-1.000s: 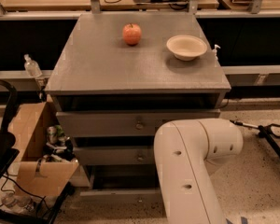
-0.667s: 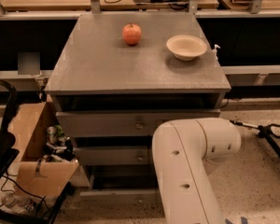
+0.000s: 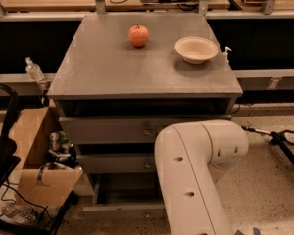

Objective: Open bottom drawer

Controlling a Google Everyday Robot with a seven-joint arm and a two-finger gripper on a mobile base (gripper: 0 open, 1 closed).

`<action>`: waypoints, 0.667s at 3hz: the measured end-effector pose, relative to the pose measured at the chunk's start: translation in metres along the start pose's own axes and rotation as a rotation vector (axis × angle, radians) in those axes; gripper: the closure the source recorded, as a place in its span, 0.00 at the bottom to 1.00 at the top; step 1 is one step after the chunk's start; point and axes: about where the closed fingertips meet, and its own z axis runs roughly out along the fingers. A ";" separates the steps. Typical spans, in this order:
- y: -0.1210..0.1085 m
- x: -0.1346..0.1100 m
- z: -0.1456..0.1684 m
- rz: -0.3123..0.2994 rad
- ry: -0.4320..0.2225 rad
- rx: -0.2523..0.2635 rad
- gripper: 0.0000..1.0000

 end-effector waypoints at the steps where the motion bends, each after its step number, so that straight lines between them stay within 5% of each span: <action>1: 0.000 0.000 0.000 0.000 0.000 0.000 1.00; 2: 0.000 0.000 -0.002 0.000 0.000 0.000 1.00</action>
Offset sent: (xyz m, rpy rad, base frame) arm -0.1811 -0.0065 0.0178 -0.0303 0.2229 -0.2660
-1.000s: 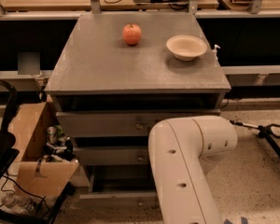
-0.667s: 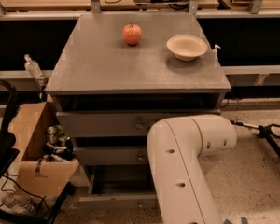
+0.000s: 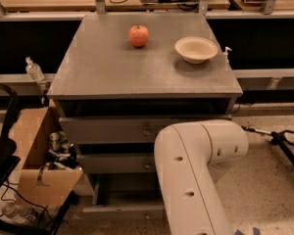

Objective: Open bottom drawer

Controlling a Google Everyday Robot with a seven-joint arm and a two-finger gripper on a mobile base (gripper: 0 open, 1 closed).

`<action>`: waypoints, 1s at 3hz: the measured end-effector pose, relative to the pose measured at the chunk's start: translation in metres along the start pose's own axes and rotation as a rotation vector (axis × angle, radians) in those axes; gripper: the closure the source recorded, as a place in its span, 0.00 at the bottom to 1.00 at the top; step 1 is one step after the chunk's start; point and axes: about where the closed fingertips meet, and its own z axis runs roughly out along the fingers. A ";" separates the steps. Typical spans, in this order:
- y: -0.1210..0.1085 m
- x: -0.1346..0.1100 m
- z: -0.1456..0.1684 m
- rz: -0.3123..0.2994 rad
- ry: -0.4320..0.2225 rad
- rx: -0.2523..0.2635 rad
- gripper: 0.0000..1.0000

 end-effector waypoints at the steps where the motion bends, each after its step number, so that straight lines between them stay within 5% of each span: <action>1: 0.000 0.000 0.000 0.000 0.000 0.000 1.00; 2: 0.000 0.000 0.000 0.000 0.000 0.000 1.00; 3: 0.000 0.000 0.000 0.000 0.000 0.000 0.73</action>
Offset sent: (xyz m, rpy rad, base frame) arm -0.2008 -0.0014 0.0054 -0.0519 0.3912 -0.1665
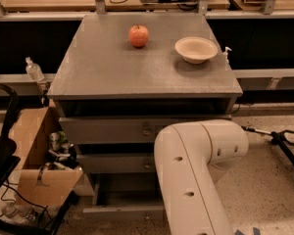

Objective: Open bottom drawer

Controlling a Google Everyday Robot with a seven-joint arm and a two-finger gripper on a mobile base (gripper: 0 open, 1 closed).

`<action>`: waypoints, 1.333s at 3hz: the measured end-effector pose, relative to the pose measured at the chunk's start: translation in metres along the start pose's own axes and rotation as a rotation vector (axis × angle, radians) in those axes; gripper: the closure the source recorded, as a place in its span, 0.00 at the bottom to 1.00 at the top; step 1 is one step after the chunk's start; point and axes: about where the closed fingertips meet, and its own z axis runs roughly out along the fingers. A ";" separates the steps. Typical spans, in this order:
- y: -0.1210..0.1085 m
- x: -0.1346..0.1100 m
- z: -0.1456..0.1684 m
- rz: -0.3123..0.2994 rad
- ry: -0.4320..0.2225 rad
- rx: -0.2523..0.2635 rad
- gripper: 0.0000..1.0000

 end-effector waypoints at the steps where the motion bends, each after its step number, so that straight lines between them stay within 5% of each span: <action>1: 0.000 0.000 0.000 0.000 0.000 0.000 0.50; 2: 0.000 0.000 0.000 0.000 0.000 0.000 0.19; 3: 0.000 0.000 0.000 0.000 0.000 0.000 0.00; 4: 0.000 0.000 0.000 0.000 0.000 0.000 0.00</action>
Offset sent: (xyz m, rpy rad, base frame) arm 0.0000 0.0000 0.0000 0.0000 0.0000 0.0000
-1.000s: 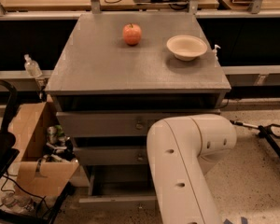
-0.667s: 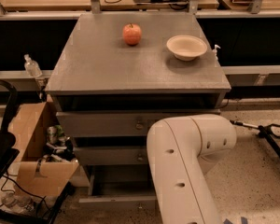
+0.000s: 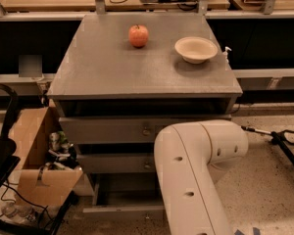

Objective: Open bottom drawer

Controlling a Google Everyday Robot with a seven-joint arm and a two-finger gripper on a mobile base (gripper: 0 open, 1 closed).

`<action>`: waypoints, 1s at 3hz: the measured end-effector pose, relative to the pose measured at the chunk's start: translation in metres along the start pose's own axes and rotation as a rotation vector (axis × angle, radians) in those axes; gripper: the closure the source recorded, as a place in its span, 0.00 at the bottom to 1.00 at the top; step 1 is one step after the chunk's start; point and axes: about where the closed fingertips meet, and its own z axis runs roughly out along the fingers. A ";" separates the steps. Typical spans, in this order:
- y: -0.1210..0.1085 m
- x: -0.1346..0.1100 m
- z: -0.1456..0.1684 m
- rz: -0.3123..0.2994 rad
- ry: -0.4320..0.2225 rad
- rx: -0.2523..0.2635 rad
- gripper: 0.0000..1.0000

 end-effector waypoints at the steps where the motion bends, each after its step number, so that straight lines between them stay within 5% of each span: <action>1: -0.026 0.017 -0.039 0.015 0.043 0.060 0.22; 3: -0.071 0.038 -0.112 0.002 0.029 0.212 0.76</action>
Offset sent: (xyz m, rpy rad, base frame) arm 0.0582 -0.0442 0.1227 -0.1395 -0.1955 -0.0139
